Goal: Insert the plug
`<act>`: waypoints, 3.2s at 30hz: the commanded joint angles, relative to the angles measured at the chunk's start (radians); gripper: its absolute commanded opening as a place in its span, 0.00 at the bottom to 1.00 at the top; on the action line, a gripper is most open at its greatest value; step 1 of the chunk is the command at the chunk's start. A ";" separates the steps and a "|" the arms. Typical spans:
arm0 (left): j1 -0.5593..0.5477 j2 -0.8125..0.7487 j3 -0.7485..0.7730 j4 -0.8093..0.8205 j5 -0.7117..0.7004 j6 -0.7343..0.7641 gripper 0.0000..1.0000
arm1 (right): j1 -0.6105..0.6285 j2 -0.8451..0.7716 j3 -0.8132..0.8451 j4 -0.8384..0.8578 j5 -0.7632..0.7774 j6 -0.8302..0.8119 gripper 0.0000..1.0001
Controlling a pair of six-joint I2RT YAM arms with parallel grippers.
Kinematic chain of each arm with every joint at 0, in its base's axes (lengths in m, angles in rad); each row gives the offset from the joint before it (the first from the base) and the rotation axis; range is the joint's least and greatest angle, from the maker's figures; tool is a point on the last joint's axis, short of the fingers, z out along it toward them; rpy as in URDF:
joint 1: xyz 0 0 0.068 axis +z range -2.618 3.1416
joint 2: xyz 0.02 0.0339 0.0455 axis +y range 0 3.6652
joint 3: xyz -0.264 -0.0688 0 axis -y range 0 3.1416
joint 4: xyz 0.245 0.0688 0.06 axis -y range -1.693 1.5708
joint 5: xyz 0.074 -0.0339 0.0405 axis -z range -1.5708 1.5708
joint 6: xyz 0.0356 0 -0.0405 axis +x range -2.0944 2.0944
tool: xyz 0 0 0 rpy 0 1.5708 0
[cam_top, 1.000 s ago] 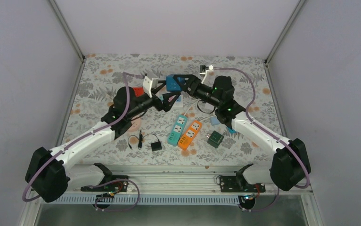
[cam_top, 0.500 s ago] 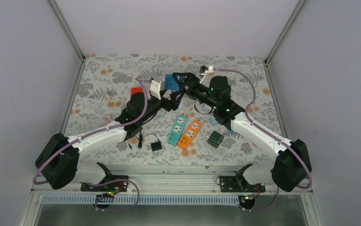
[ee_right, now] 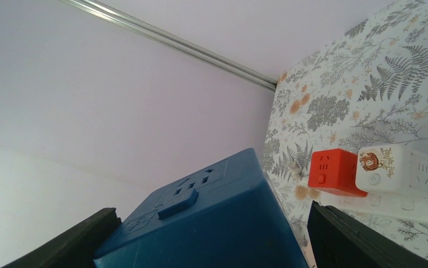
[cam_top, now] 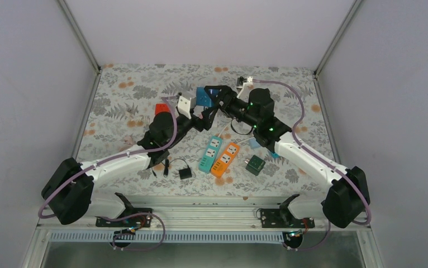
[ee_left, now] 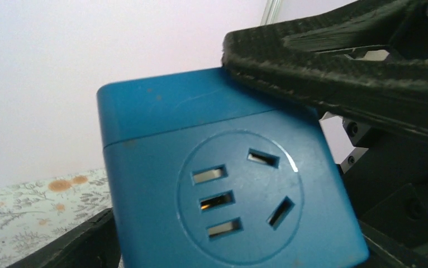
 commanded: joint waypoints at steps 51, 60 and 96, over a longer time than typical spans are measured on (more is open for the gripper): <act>0.142 0.006 0.100 -0.312 0.495 0.448 0.83 | -0.157 0.043 0.130 -0.567 -0.493 -0.496 0.49; 0.144 -0.199 -0.040 -0.293 0.021 0.236 1.00 | -0.148 0.128 0.169 -0.549 -0.122 -0.544 0.50; 0.144 -0.650 0.115 -0.735 -0.565 0.211 1.00 | 0.055 0.743 0.638 -0.673 0.397 -0.638 0.51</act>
